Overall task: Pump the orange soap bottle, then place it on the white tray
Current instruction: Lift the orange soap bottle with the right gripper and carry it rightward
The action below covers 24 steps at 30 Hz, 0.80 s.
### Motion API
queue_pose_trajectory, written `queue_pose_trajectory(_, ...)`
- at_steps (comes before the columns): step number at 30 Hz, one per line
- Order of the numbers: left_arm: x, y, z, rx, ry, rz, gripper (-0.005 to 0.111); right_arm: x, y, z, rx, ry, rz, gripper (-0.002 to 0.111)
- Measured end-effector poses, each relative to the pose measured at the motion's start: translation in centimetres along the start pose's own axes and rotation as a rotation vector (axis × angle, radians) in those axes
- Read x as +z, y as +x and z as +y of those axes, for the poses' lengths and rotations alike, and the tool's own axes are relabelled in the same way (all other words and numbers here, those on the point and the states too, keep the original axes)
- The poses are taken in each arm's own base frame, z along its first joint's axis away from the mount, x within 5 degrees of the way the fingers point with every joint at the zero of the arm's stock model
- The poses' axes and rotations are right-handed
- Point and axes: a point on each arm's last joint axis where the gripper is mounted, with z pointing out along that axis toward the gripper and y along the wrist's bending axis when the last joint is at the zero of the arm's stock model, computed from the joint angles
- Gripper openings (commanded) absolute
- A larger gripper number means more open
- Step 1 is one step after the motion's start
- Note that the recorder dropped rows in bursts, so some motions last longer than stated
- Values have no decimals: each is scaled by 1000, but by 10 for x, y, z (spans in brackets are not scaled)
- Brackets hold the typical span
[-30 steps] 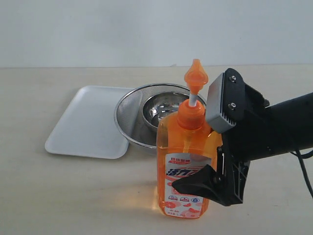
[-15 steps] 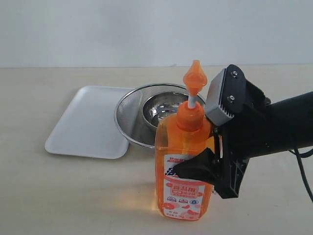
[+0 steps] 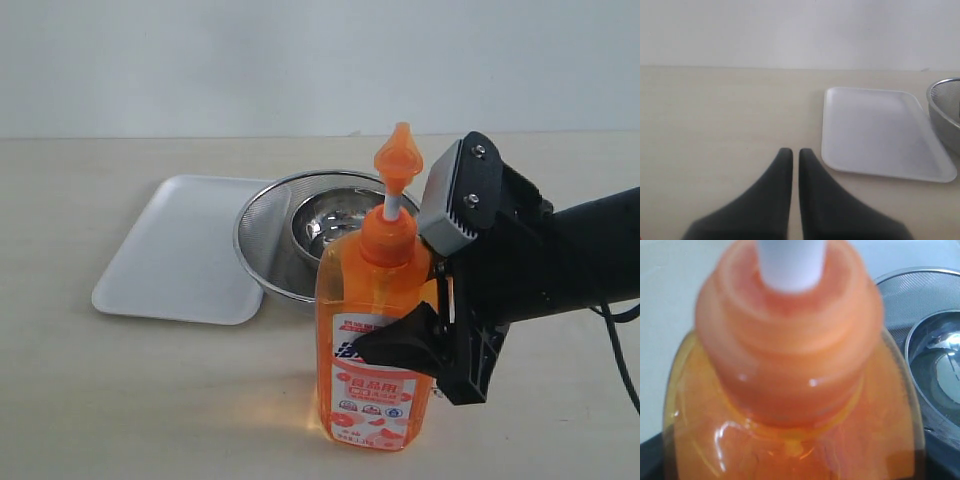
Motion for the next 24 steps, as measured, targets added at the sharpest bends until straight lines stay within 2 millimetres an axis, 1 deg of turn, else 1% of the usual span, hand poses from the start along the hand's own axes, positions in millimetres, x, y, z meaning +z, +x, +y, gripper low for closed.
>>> queue_pose_trajectory(9, 0, 0, 0, 0, 0, 0, 5, 0, 0, -1, 39, 5, -4, 0)
queue_pose_trajectory(16, 0, 0, 0, 0, 0, 0, 5, -2, -4, 7, 37, -62, -33, 0)
queue_pose_trajectory(19, 0, 0, 0, 0, 0, 0, 5, -12, -12, 12, 1, -48, -63, 0)
queue_pose_trajectory(24, 0, 0, 0, 0, 0, 0, 5, -36, -28, 20, -74, 34, -128, 0)
